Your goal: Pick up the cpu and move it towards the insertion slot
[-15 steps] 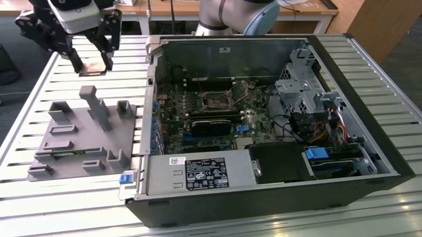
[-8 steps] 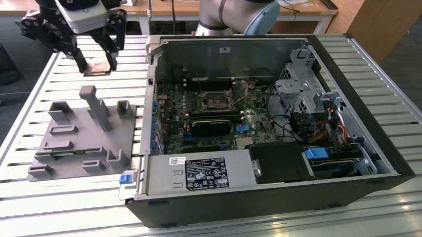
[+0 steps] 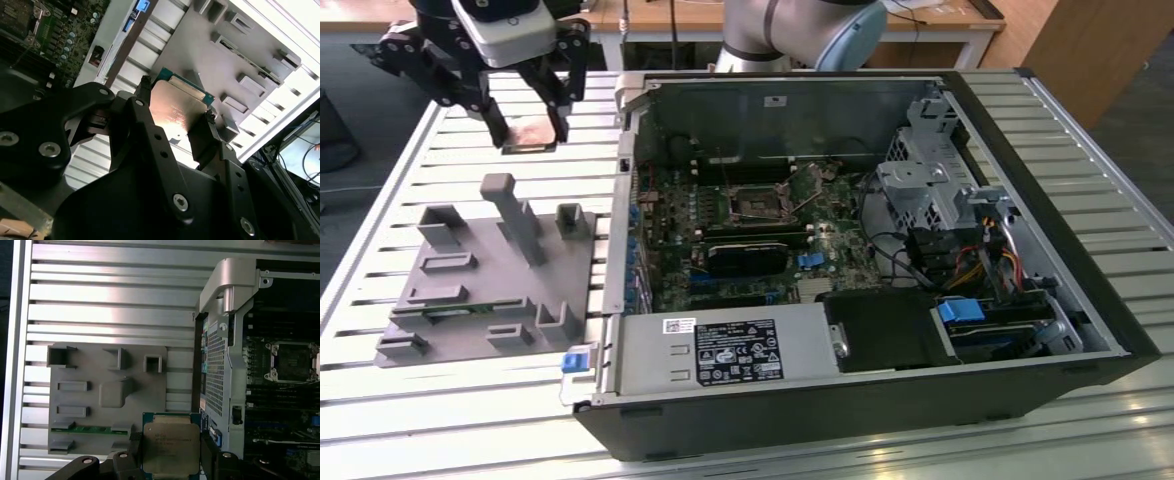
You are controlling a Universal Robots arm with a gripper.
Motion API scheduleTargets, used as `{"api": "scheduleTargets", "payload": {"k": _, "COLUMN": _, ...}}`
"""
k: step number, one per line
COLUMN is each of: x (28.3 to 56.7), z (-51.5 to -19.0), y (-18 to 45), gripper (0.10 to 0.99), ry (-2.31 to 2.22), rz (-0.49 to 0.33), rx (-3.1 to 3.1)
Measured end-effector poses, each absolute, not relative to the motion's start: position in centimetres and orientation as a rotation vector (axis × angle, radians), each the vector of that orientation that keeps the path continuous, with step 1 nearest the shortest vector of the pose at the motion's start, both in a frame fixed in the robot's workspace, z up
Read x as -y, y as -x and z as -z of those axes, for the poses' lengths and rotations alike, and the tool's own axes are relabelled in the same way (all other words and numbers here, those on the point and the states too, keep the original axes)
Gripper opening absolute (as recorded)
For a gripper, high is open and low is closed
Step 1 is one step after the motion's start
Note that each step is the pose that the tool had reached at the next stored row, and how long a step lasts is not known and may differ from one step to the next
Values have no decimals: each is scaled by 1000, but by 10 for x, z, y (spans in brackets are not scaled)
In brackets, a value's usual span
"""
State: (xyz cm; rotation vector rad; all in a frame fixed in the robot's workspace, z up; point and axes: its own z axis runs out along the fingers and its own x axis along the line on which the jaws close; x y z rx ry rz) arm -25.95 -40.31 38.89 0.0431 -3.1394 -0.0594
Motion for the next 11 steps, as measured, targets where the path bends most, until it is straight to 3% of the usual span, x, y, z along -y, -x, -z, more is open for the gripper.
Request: {"api": "scheduleTargets", "payload": {"k": 11, "x": 403, "z": -389, "y": 247, "gripper": 545, "ry": -43, "rz": 59, "rx": 3139}}
